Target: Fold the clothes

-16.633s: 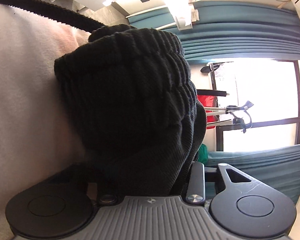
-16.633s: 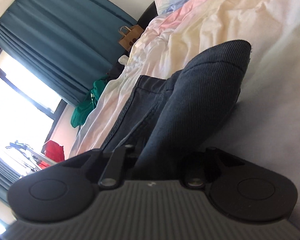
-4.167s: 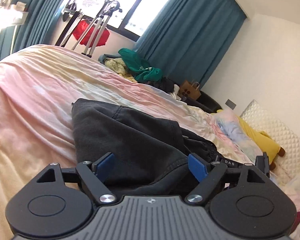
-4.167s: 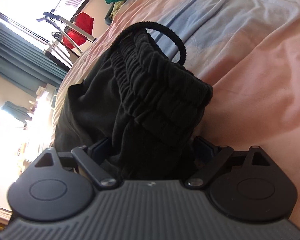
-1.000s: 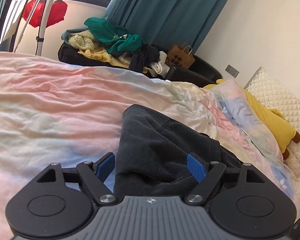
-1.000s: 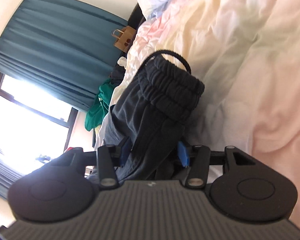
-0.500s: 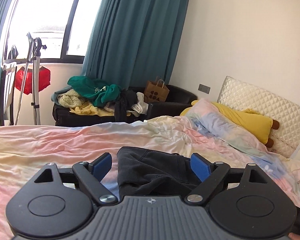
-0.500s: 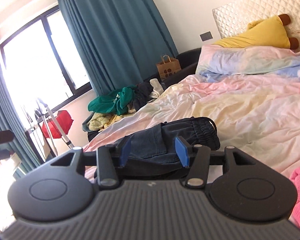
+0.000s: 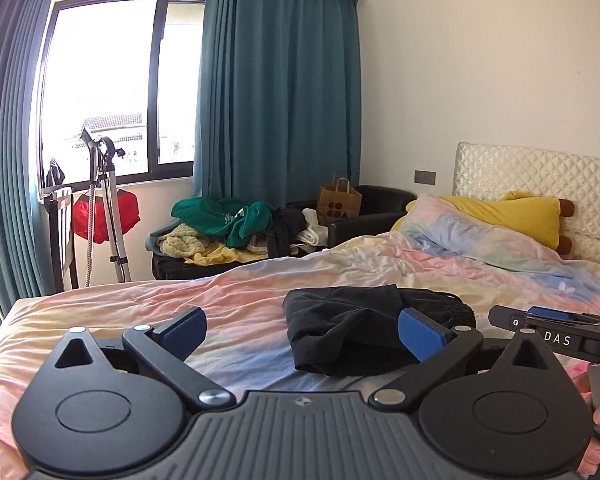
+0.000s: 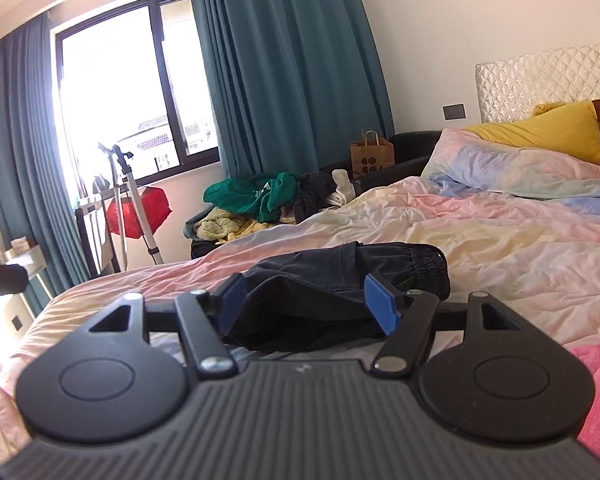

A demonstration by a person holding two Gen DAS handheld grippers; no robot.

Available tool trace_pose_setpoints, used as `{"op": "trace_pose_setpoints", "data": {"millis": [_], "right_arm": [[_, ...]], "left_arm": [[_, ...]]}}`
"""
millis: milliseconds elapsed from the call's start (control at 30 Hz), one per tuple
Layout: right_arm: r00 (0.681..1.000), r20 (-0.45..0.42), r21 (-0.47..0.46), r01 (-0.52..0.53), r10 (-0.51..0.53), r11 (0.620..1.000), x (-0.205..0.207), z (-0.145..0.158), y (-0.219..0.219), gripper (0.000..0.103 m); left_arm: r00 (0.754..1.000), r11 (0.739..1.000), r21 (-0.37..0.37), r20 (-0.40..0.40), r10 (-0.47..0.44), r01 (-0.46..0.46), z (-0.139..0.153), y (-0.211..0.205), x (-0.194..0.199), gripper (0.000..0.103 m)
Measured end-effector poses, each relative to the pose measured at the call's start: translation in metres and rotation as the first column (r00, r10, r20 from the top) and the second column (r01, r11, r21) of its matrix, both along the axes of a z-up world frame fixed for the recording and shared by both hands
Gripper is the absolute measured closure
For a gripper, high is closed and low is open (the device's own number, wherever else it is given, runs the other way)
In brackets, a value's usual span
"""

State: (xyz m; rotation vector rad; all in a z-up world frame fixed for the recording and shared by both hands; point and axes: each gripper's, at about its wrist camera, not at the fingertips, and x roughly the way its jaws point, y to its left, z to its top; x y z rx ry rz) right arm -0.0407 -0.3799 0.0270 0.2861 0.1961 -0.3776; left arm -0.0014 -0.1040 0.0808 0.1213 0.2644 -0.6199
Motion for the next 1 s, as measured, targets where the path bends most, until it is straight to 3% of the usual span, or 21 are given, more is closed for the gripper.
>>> {"op": "trace_pose_setpoints", "data": {"millis": [200, 400, 600, 833, 933, 1000], "right_arm": [[0.998, -0.049, -0.069, 0.026, -0.029, 0.997, 0.006, -0.014, 0.016, 0.035], [0.997, -0.061, -0.054, 0.045, -0.049, 0.997, 0.009, -0.037, 0.023, 0.034], [0.992, -0.108, -0.108, 0.057, -0.068, 0.993, 0.024, -0.047, 0.035, 0.034], [0.988, -0.14, -0.107, 0.057, -0.072, 0.993, 0.029, -0.049, 0.04, 0.034], [0.988, -0.141, -0.119, 0.051, -0.067, 0.992, 0.029, -0.048, 0.044, 0.009], [0.988, -0.14, -0.132, 0.046, -0.064, 0.99, 0.029, -0.048, 0.046, 0.01]], "left_arm": [[0.999, 0.999, 0.003, -0.021, 0.041, -0.041, -0.029, 0.01, 0.0, 0.0], [0.996, 0.997, 0.012, -0.053, 0.072, -0.071, -0.053, 0.022, 0.01, 0.0], [0.995, 0.995, 0.041, -0.041, 0.095, -0.093, -0.059, 0.025, 0.013, 0.0], [0.995, 0.994, 0.041, -0.013, 0.099, -0.098, -0.062, 0.03, 0.011, 0.0], [0.993, 0.992, 0.045, -0.024, 0.116, -0.115, -0.064, 0.033, 0.013, 0.0], [0.992, 0.991, 0.042, -0.028, 0.127, -0.125, -0.065, 0.034, 0.014, 0.0]]}}
